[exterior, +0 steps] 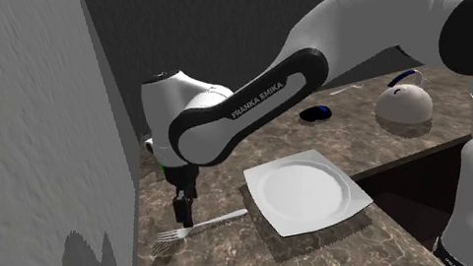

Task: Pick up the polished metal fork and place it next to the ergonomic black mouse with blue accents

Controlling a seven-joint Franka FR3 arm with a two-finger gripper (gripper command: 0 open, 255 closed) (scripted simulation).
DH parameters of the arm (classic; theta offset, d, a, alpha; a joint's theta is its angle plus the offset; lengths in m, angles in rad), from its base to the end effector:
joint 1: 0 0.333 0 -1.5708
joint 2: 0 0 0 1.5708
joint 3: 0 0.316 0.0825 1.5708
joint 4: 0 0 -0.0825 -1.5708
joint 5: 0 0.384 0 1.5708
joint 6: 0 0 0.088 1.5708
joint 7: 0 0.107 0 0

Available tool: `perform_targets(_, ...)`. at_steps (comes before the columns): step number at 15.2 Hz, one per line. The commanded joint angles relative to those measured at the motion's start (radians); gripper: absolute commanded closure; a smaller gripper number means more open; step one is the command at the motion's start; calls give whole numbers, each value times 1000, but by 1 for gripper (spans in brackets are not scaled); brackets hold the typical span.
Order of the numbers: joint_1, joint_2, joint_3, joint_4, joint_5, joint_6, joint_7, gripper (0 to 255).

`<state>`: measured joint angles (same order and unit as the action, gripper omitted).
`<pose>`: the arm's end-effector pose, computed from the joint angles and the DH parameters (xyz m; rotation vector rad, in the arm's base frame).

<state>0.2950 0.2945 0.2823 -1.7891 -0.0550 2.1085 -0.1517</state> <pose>0.5409 0.3342 0.3968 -2.8895 -1.1262 -0.0456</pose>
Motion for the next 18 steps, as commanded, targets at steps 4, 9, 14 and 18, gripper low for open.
perform_targets(4, 31, 93, 3, 69, -40, 22, 5, 0)
perform_targets(9, 36, 128, -3, 43, -52, 82, 13, 0)
perform_targets(14, 36, 128, -3, 43, -52, 82, 13, 0)
perform_targets(18, 36, 128, -3, 43, -52, 81, 13, 255)
